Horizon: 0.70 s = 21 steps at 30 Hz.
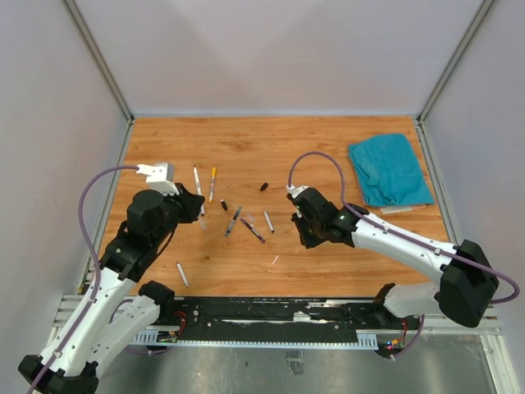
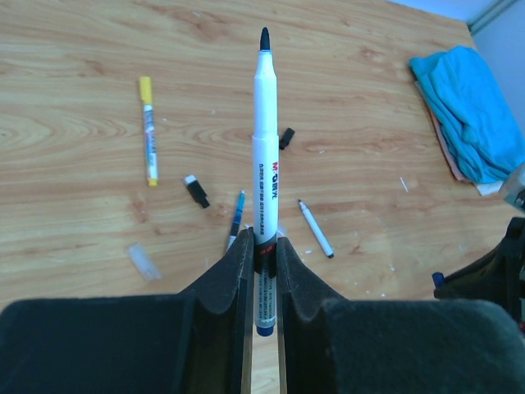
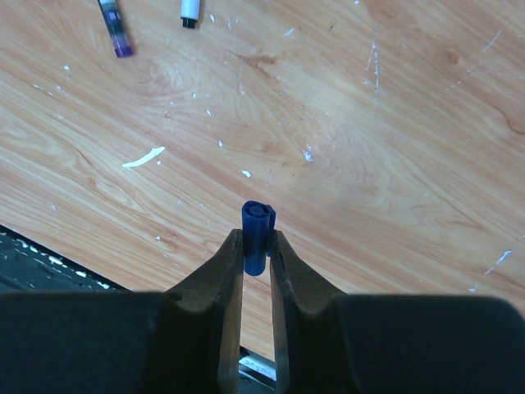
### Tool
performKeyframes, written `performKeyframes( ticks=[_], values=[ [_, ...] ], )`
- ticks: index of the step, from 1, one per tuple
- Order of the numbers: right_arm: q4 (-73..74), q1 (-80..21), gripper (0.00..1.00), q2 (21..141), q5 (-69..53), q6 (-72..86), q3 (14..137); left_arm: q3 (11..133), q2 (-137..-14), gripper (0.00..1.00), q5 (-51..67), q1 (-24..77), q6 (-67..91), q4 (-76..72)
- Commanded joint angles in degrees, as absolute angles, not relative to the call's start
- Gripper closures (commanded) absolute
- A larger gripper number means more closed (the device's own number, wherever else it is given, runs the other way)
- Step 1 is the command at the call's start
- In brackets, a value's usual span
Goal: Insert the pens into the pen caps
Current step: Pick up the pen cap from the center of the board.
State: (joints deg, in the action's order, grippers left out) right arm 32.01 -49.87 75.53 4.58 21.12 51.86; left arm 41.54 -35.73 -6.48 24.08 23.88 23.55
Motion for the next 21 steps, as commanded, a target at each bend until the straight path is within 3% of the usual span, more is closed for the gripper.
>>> performKeyframes(
  ticks=[1, 10, 21],
  values=[
    [28.01, -48.49, 0.92, 71.52, 3.64, 23.60, 49.69, 38.11, -36.77, 0.99, -0.57, 26.08, 26.91, 16.01],
    [21.37, -47.51, 0.92, 64.31, 1.42, 26.65, 47.90, 31.59, -42.99, 1.00, -6.37, 44.94, 30.11, 4.30],
    [11.72, -43.95, 0.94, 55.79, -2.87, 31.51, 45.60, 28.81, -47.96, 1.00, -5.28, 54.58, 31.12, -6.40]
  ],
)
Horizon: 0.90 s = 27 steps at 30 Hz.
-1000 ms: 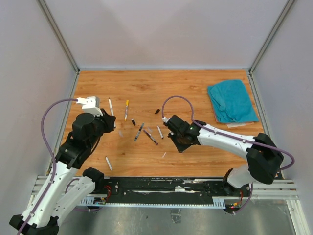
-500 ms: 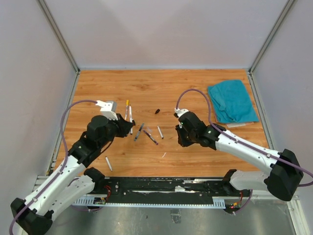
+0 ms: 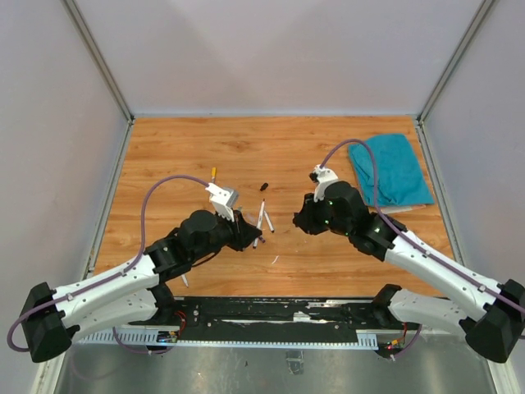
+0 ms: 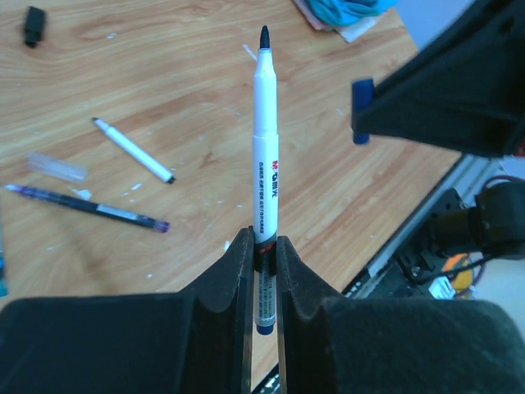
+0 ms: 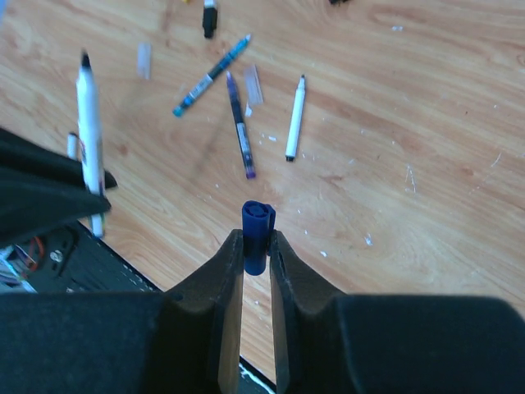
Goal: Insert the pens into the pen caps
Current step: Pick up the pen cap from the center of the board.
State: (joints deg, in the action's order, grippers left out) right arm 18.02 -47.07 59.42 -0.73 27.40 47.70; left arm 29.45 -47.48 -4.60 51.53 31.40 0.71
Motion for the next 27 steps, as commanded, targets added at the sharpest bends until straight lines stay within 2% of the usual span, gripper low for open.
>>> performKeyframes(
  ticks=[1, 10, 18, 27],
  values=[
    [10.10, -42.84, 0.95, 54.64, -4.15, 32.37, 44.67, 28.68, -48.26, 1.00, -5.08, 55.23, 30.74, -7.21],
    [0.22, -36.66, 0.98, 47.18, -8.48, 37.64, 38.43, 28.15, -49.92, 0.99, -3.88, 58.53, 28.96, -10.94],
    [-4.06, -36.15, 0.99, 42.78, -4.31, 42.29, 35.76, 27.19, -51.35, 1.00, -3.18, 61.60, 28.79, -14.43],
    [-11.59, -36.07, 0.99, 42.45, -5.07, 47.80, 34.31, 27.78, -53.69, 1.00, -0.86, 63.86, 26.37, -17.60]
  ],
)
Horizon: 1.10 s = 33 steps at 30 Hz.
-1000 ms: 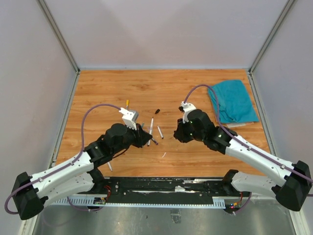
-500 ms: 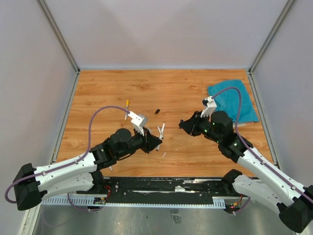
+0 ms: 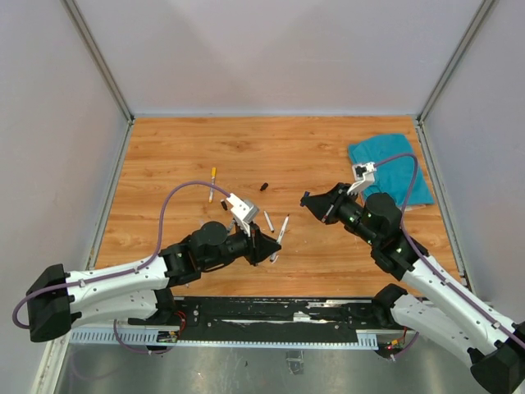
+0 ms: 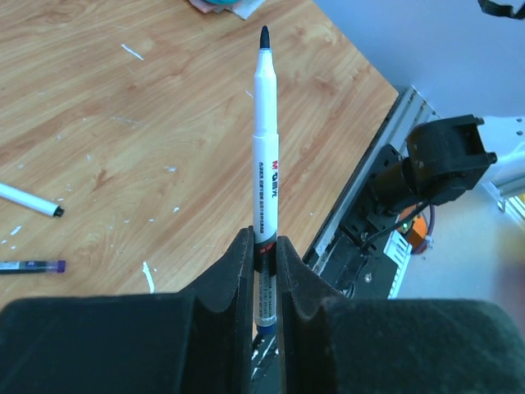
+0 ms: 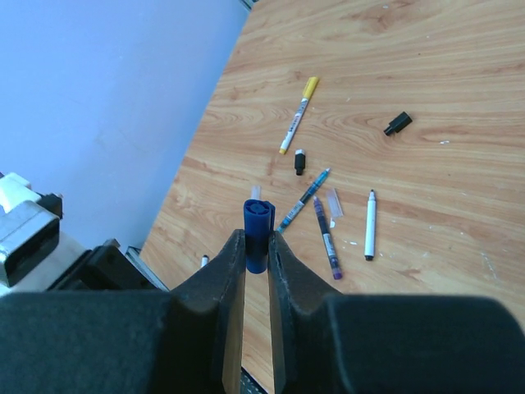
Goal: Insert the pens into the pen caps
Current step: Pick up the pen cap from the center of the board, then insert the pen cap onto the pen.
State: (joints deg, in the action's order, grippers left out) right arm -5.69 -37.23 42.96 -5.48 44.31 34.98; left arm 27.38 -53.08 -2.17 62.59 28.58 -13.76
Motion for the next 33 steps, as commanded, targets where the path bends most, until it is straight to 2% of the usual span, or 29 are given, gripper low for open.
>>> performKeyframes(
  ticks=[1, 9, 33],
  values=[
    [-11.92, -36.12, 0.99, 42.78, -5.60, 48.18, 34.48, 27.89, -53.70, 1.00, -0.62, 63.99, 26.22, -17.75],
    [-16.70, -36.12, 0.99, 44.97, -10.34, 51.34, 33.63, 27.95, -54.18, 1.00, -0.48, 64.32, 26.19, -17.95],
    [-16.43, -36.12, 0.99, 43.83, -16.62, 51.94, 31.03, 28.30, -53.61, 1.00, -2.37, 64.39, 26.37, -17.25]
  ],
)
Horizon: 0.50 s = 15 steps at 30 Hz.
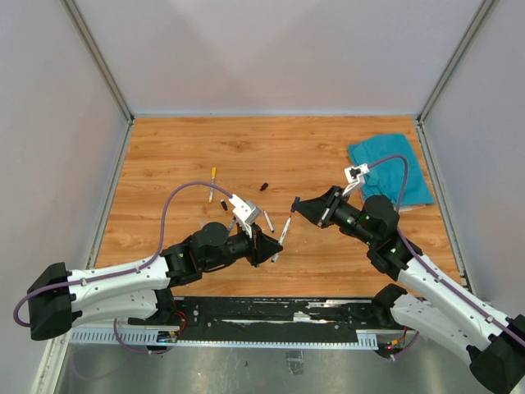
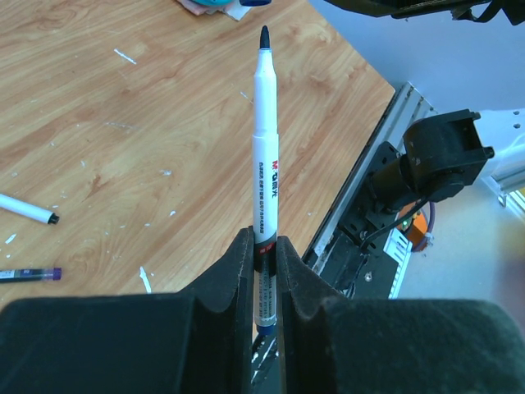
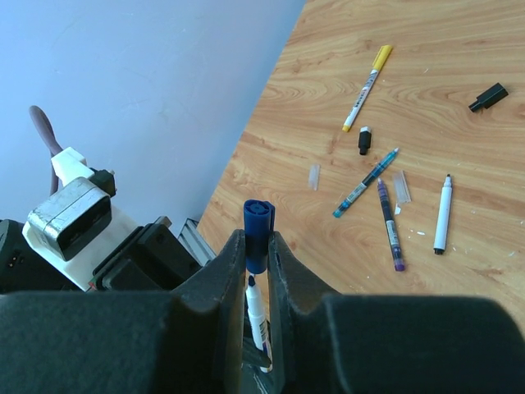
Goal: Insert the pens into the pen caps
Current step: Insert the pen cap onto the pen.
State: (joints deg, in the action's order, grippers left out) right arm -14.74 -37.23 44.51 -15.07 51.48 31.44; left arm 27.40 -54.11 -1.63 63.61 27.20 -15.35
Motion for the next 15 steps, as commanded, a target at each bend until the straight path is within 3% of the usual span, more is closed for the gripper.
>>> performKeyframes(
  ticks=[1, 15],
  values=[
    [-16.43, -36.12, 0.99, 43.85, -16.76, 51.94, 30.89, 28.32, -53.61, 1.00, -2.44, 64.42, 26.37, -17.37],
    [-16.60, -36.12, 0.99, 43.70, -18.75, 52.03, 29.64, 28.63, -53.88, 1.00, -2.80, 64.42, 26.54, -17.00]
  ],
)
